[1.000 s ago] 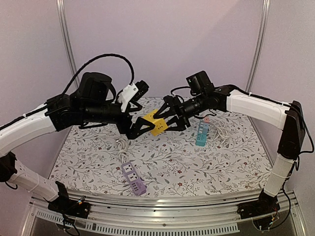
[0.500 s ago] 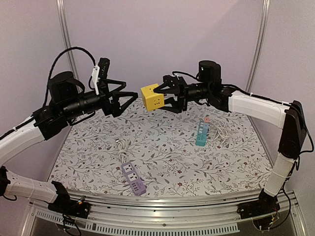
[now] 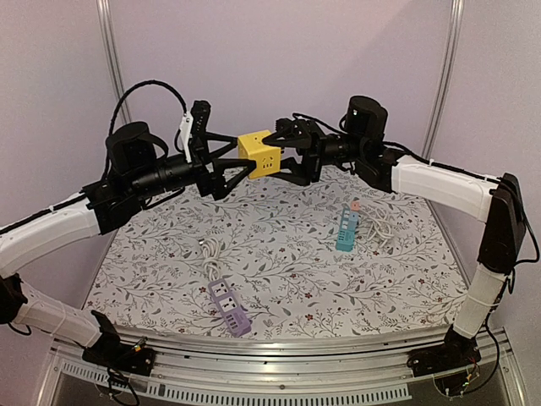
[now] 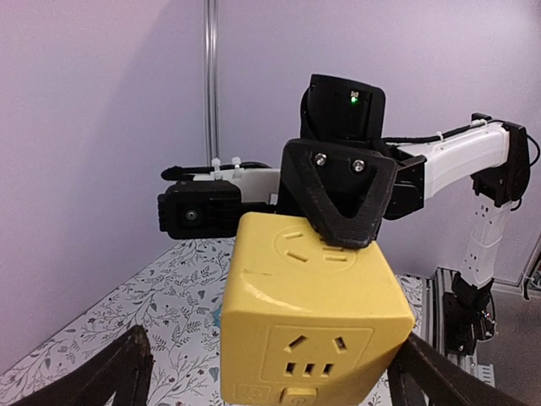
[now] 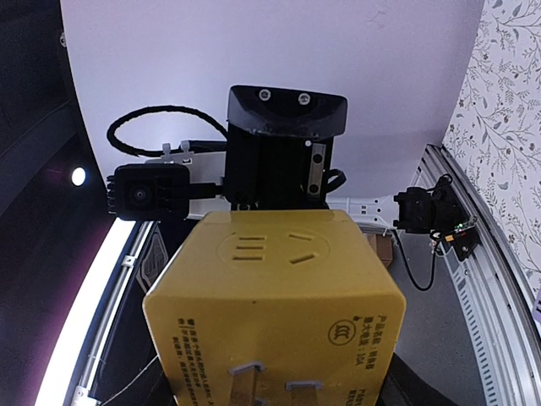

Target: Insert the plug

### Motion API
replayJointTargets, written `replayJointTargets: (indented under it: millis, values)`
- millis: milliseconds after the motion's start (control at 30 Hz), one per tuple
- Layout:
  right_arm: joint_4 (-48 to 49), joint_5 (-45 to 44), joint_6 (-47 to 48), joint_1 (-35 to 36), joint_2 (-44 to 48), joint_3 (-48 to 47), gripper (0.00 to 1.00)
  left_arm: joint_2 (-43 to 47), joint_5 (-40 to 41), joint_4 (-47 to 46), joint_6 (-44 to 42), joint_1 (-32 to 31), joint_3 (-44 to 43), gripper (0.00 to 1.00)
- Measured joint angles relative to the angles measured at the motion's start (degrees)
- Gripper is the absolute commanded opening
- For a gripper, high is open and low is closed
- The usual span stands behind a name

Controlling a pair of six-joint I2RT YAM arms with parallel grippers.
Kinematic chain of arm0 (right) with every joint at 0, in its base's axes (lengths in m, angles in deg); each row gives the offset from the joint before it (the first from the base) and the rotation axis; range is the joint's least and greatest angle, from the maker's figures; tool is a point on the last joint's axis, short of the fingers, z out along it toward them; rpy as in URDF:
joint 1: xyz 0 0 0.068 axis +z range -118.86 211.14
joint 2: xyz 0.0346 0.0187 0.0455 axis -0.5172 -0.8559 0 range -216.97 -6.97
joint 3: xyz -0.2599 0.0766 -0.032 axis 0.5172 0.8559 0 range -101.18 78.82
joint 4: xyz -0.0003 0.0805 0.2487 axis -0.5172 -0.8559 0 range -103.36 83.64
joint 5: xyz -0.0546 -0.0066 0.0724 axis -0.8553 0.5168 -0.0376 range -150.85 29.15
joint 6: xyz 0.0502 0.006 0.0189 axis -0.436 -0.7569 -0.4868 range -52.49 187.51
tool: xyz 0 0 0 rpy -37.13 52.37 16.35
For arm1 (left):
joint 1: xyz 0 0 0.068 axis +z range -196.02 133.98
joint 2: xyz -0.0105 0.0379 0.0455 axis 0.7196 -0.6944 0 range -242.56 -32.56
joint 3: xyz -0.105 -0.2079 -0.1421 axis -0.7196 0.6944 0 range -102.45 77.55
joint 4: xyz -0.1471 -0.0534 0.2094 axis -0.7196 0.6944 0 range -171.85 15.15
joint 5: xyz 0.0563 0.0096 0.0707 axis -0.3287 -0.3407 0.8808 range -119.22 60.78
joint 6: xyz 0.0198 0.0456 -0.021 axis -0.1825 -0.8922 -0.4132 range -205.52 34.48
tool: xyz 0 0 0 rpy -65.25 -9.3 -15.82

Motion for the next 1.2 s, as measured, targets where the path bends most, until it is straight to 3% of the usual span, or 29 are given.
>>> replayJointTargets:
  millis: [400,500,600,667,700,800,867,1033,1200]
  values:
    - [1.27,-0.04,-2.64,0.44,-0.13,-0.22,0.10,-2.01,0.81,-0.17,-4.48,-2.56,-1.86,0.71]
    - [1.36,-0.31,-2.91,0.57,-0.44,-0.31,0.10,-2.45,0.98,0.28,-5.42,-2.93,-2.36,0.57]
    - [1.70,-0.31,-2.89,0.48,-0.68,-0.31,0.10,-2.71,1.36,1.07,-6.08,-3.13,-2.86,0.30]
    - [2.01,-0.26,-3.06,0.42,-0.68,-0.33,0.20,-2.82,1.49,1.88,-6.51,-3.19,-3.52,0.08]
    - [2.23,-0.28,-3.06,0.44,-0.68,-0.33,0.35,-2.82,1.51,2.51,-6.78,-3.19,-3.89,0.01]
    - [2.16,-0.31,-2.89,0.44,-0.68,-0.33,0.78,-2.78,1.97,4.00,-7.21,-3.30,-4.52,0.00]
    - [1.38,-0.57,-2.62,0.39,-0.68,-0.33,0.97,-2.60,2.62,5.05,-7.37,-3.41,-4.74,0.00]
    - [-3.06,-2.05,1.07,-1.11,-0.22,0.83,0.99,-1.44,5.84,16.15,-7.52,-3.39,-6.95,0.00]
    - [-9.77,-4.46,5.11,-7.69,4.04,7.41,0.99,-0.26,8.98,31.30,-8.11,-2.80,-13.14,0.00]
